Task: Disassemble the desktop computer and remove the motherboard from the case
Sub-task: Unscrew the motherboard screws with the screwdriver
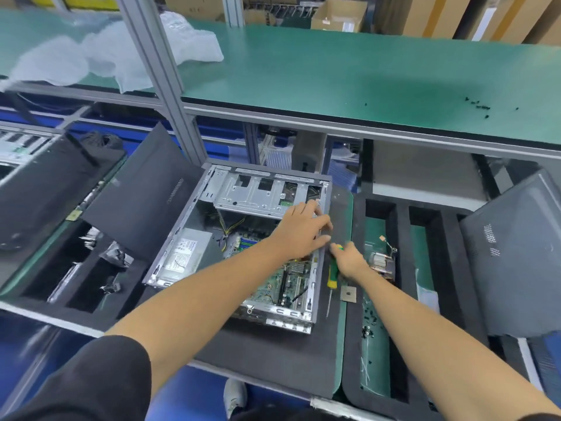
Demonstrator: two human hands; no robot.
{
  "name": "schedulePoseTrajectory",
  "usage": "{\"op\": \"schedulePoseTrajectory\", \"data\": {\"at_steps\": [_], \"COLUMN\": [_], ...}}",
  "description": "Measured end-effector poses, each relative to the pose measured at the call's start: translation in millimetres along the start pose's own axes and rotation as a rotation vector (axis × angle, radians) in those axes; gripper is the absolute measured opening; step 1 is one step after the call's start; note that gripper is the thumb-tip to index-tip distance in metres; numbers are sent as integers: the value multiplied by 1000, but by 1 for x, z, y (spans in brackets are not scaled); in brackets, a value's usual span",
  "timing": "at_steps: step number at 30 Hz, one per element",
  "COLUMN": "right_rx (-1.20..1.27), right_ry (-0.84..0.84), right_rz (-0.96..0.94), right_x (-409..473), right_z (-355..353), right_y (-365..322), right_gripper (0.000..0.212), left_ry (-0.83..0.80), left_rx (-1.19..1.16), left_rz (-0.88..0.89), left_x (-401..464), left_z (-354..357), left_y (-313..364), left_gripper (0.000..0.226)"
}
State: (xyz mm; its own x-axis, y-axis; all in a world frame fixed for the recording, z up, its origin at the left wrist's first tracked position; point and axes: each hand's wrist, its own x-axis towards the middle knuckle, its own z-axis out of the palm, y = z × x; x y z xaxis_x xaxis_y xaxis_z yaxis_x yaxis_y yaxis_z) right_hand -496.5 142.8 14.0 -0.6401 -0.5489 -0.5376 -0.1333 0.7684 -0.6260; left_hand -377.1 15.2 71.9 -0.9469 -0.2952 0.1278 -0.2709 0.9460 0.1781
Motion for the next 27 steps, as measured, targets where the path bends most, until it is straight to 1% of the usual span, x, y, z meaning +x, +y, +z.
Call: {"op": "schedulePoseTrajectory", "data": {"at_steps": [4,8,10,12,14,17,20,22,24,26,27], "right_rx": [38,126,109,73,35,12,38,-44,-232,-362,-399], "right_ry": [-57,-113,-80,-17,74,250,474,618,684,672,650], "right_rz": [34,196,239,245,211,134,129,55,-108,-235,-285], "right_x": [-4,-6,-3,1,4,5,0,-4,-8,-9,-9], "right_z": [20,24,24,21,15,0,-5,1,16,35,46], "right_y": [-7,-5,-4,-8,-17,-44,-80,-99,-113,-122,-126], "right_gripper": [53,55,58,66,68,50,41,35,31,34,36], "left_ry": [79,52,47,60,84,161,243,289,273,277,313], "left_rx": [-6,9,4,2,-6,2,-109,-191,-316,-473,-520], "left_rz": [-19,-34,-34,-32,-29,-50,-183,-311,-432,-480,-496], "left_x": [-31,-58,-68,-76,-83,-92,-102,-110,-118,-130,-137], "left_z": [-2,-4,-6,-10,-16,-27,-34,-35,-35,-34,-34], "left_y": [-30,-66,-83,-99,-115,-141,-172,-194,-213,-224,-227], "left_gripper": [35,35,34,32,28,25,22,24,27,28,29]}}
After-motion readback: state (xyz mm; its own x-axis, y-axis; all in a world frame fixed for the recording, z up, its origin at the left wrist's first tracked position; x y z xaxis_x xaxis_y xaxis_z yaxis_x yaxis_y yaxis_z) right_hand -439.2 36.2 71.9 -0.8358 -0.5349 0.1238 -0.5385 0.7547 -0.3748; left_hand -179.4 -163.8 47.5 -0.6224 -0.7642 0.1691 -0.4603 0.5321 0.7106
